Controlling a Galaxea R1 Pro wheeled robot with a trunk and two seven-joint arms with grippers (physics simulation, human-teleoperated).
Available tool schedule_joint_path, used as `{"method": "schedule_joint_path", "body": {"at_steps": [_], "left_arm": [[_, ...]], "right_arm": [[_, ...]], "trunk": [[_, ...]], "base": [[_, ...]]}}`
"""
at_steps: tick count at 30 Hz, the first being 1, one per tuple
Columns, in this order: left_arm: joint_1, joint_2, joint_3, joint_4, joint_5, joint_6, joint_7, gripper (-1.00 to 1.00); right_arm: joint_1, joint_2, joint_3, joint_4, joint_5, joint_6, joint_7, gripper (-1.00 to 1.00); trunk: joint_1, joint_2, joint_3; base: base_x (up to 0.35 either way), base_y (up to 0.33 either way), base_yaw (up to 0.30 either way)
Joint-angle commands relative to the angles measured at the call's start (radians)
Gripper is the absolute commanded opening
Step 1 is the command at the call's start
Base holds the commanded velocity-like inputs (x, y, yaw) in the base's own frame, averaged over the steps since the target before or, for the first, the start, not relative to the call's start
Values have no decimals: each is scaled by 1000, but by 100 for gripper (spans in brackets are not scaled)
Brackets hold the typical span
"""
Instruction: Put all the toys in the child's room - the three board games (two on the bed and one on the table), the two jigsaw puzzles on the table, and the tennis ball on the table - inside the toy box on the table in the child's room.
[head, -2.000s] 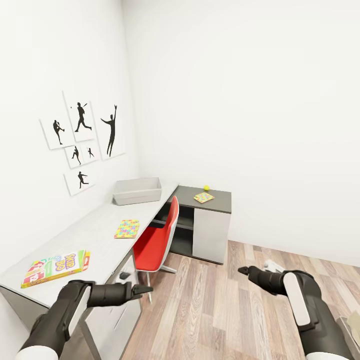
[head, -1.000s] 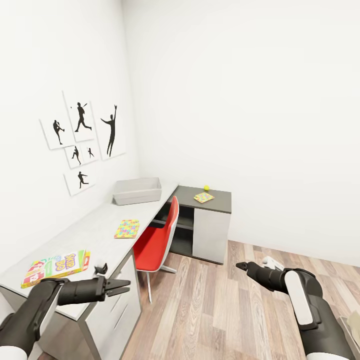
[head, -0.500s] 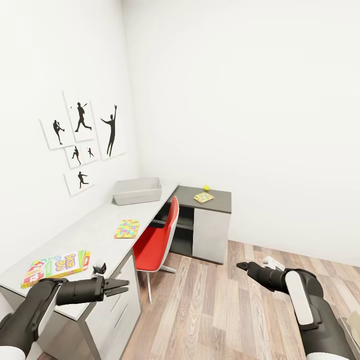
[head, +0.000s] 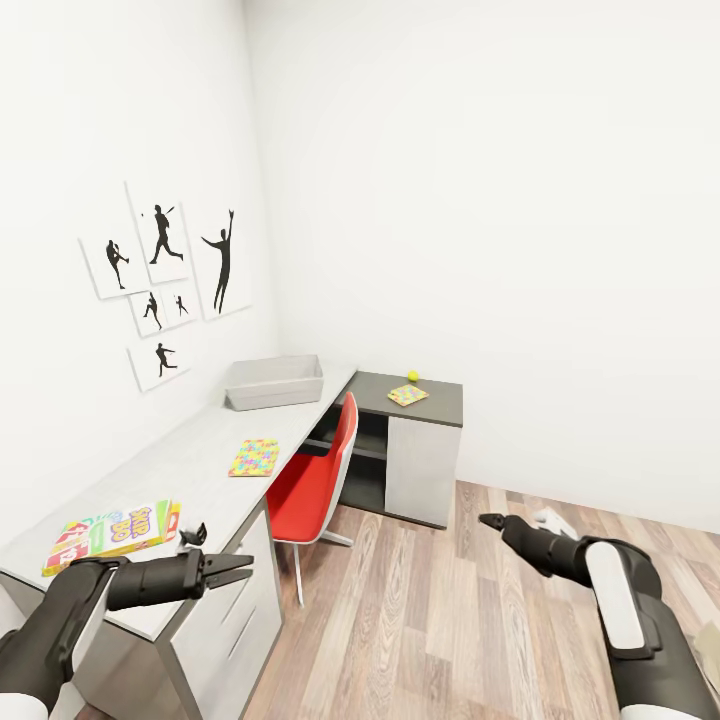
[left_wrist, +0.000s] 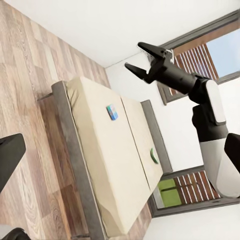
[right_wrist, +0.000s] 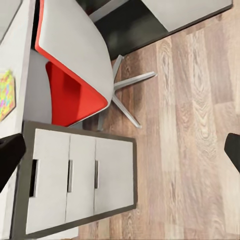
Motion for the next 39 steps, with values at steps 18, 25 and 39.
{"method": "schedule_joint_path", "body": {"at_steps": [18, 25, 39], "left_arm": [[0, -4, 0, 0, -1, 6, -4, 100], [0, -4, 0, 0, -2, 1, -4, 100], [0, -3, 1, 0, -3, -16, -4, 100]], "right_arm": [[0, -6, 53, -14, -60, -109, -3, 100], [0, -4, 60, -13, -61, -118, 0, 100], [0, -2, 61, -15, -57, -123, -1, 100]], "trunk": [[0, -1, 0], [0, -1, 0], [0, -1, 0]], "base": [[111, -106, 0], [64, -25, 0], [278, -37, 0]]}}
